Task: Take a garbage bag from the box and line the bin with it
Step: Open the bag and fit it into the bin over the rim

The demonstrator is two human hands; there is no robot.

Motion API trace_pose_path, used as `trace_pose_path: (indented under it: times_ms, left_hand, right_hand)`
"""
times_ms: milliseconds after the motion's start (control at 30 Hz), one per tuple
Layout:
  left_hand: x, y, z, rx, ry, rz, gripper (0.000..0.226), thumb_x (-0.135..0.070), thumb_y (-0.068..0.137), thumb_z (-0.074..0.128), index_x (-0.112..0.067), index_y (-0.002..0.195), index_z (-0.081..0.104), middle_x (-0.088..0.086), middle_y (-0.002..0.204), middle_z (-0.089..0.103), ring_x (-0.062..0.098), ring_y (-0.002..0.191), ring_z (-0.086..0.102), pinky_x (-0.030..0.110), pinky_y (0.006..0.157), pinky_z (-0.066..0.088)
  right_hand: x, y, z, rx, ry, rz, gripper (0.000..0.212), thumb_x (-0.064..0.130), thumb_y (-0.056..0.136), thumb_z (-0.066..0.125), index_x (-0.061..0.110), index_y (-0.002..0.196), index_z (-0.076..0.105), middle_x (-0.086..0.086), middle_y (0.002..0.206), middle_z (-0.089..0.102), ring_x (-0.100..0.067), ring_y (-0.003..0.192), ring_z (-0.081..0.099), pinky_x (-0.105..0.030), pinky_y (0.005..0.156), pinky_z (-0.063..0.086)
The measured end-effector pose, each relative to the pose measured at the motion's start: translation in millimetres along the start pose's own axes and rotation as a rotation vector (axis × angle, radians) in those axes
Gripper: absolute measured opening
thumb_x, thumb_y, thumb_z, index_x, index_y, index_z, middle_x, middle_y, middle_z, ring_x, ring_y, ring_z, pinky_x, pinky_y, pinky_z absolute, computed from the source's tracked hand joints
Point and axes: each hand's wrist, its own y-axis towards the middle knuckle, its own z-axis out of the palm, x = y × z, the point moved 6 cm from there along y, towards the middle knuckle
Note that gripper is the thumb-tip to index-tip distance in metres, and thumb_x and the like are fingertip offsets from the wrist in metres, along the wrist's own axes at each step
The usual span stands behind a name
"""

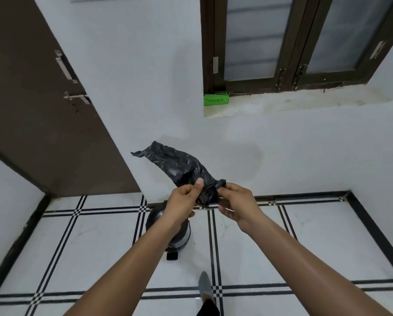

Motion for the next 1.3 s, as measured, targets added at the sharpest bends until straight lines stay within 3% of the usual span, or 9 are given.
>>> trace_pose_path:
  times_ms: [200, 433, 533, 700, 833, 1000, 1133, 1200, 1300]
  left_hand:
    - [23.9, -50.2, -34.2, 0.026, 0.128, 0.021, 0.024, -0.037, 0.097, 0.069, -0.014, 0.1, 0.067, 0.0, 0.077, 0.079, 0.021, 0.067, 0.077, 0.03, 0.057, 0.048]
    - [56.3, -70.8, -90.1, -0.138, 0.038, -0.09, 0.034, -0.045, 0.1, 0.06, -0.016, 0.092, 0.077, 0.0, 0.064, 0.063, 0.021, 0.061, 0.059, 0.026, 0.054, 0.04]
    - [64.1, -76.0, -110.0, -0.173, -0.136, -0.133, 0.026, -0.04, 0.101, 0.062, -0.021, 0.089, 0.075, 0.007, 0.091, 0.078, 0.024, 0.083, 0.075, 0.03, 0.065, 0.055]
    - [81.4, -75.3, -159.2, -0.192, -0.613, -0.315, 0.021, -0.026, 0.104, 0.061, -0.006, 0.105, 0.068, 0.013, 0.102, 0.075, 0.028, 0.091, 0.074, 0.039, 0.07, 0.061]
    - [87.3, -72.2, -199.2, -0.123, -0.829, -0.332, 0.025, -0.027, 0.102, 0.063, -0.005, 0.113, 0.07, 0.017, 0.107, 0.077, 0.033, 0.094, 0.074, 0.042, 0.066, 0.06]
    - [86.0, -70.3, -244.0, 0.161, -0.457, -0.005, 0.028, -0.004, 0.093, 0.071, -0.019, 0.115, 0.064, 0.008, 0.104, 0.072, 0.027, 0.083, 0.071, 0.032, 0.056, 0.056]
    - [89.0, -61.8, -269.9, 0.108, 0.094, 0.194, 0.034, 0.006, 0.094, 0.057, -0.019, 0.094, 0.079, -0.003, 0.096, 0.07, 0.025, 0.087, 0.07, 0.03, 0.068, 0.06]
    - [84.7, -57.2, -279.8, 0.014, 0.508, 0.307, 0.036, -0.002, 0.096, 0.053, -0.023, 0.111, 0.078, -0.002, 0.106, 0.057, 0.023, 0.095, 0.066, 0.033, 0.085, 0.058]
    - [76.6, -57.7, -287.2, -0.074, 0.85, 0.381, 0.031, -0.008, 0.095, 0.049, -0.017, 0.121, 0.062, 0.002, 0.113, 0.038, 0.026, 0.081, 0.059, 0.034, 0.075, 0.051]
  right_hand:
    - [-31.4, -35.9, 33.6, 0.036, -0.055, 0.017, 0.008, 0.014, 0.093, 0.066, 0.015, 0.101, 0.068, 0.002, 0.08, 0.074, -0.01, 0.07, 0.069, -0.028, 0.07, 0.052]
    - [-59.4, -55.5, 75.6, 0.078, -0.053, 0.103, 0.014, 0.006, 0.096, 0.056, 0.013, 0.1, 0.068, -0.005, 0.085, 0.071, -0.019, 0.08, 0.069, -0.032, 0.075, 0.054]
    - [-69.0, -58.2, 97.5, 0.087, -0.125, 0.098, 0.017, 0.003, 0.095, 0.056, 0.015, 0.1, 0.067, -0.004, 0.081, 0.069, -0.019, 0.075, 0.065, -0.03, 0.069, 0.053]
    - [-75.8, -61.6, 139.7, 0.062, -0.214, -0.017, 0.025, -0.004, 0.092, 0.055, 0.02, 0.084, 0.057, -0.005, 0.079, 0.066, -0.02, 0.072, 0.065, -0.029, 0.066, 0.052]
    - [-90.4, -67.0, 176.9, 0.025, -0.176, 0.015, 0.034, -0.005, 0.093, 0.047, 0.013, 0.083, 0.074, -0.011, 0.093, 0.075, -0.019, 0.081, 0.072, -0.028, 0.068, 0.057]
    - [-104.5, -67.6, 205.1, -0.03, 0.266, 0.122, 0.005, 0.008, 0.087, 0.069, 0.009, 0.092, 0.071, -0.009, 0.089, 0.068, -0.024, 0.078, 0.071, -0.041, 0.082, 0.06]
    - [-98.7, -70.0, 227.6, -0.038, 0.25, 0.025, 0.028, -0.012, 0.086, 0.065, 0.016, 0.081, 0.062, -0.008, 0.078, 0.064, -0.021, 0.064, 0.066, -0.033, 0.067, 0.053]
    - [-96.3, -71.7, 234.9, -0.054, -0.066, -0.1, 0.039, -0.018, 0.082, 0.055, 0.016, 0.067, 0.068, -0.009, 0.077, 0.064, -0.024, 0.069, 0.063, -0.03, 0.065, 0.05]
    - [-87.7, -77.0, 242.4, -0.163, -0.806, -0.251, 0.046, -0.008, 0.079, 0.051, 0.025, 0.082, 0.083, 0.004, 0.09, 0.07, -0.014, 0.08, 0.061, -0.012, 0.066, 0.045]
